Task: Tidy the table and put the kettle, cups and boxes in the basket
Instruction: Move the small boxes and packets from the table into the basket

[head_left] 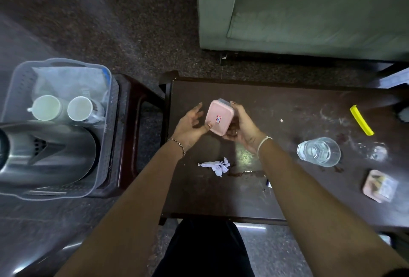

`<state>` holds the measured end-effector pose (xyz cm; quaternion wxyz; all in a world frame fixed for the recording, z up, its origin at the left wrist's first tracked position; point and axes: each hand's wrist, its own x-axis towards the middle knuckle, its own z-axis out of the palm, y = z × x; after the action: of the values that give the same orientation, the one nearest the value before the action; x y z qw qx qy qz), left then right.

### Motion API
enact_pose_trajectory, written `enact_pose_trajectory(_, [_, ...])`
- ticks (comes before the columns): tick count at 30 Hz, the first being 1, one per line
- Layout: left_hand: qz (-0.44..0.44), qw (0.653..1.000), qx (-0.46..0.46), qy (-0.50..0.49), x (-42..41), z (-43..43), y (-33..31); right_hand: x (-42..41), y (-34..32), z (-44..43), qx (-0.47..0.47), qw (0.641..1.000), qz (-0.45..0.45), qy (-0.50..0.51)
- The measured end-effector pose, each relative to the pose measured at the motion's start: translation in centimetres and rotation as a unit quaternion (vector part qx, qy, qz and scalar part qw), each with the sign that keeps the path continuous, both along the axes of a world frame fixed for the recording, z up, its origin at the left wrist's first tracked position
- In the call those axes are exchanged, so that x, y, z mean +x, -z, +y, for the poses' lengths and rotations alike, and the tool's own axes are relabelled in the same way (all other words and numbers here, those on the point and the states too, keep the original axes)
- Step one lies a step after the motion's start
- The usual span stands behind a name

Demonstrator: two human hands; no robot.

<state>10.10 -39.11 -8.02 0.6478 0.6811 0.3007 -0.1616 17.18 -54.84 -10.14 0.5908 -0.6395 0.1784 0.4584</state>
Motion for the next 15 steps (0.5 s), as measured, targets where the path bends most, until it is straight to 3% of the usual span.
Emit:
enact_pose_trajectory(3, [-0.025, 0.997, -0.067, -0.008, -0.5, 0.0, -1.1, -0.7, -1.4, -0.1, 0.028, 0.998, 0.047, -0.026])
enact_pose_trajectory(8, [-0.033, 0.998, -0.052, -0.004, -2.0, 0.0, -1.4, -2.3, -2.3, 0.4, -0.020, 0.997, 0.052, -0.049])
enact_pose_trajectory(12, [-0.006, 1.000, -0.007, -0.027, -4.1, 0.2, -0.6, -4.6, -1.1, 0.8, -0.170, 0.982, -0.085, -0.007])
enact_pose_trajectory(15, [0.047, 0.994, -0.043, -0.089, -6.2, 0.4, 0.2, -7.2, 0.2, -1.0, -0.321, 0.906, -0.244, -0.129])
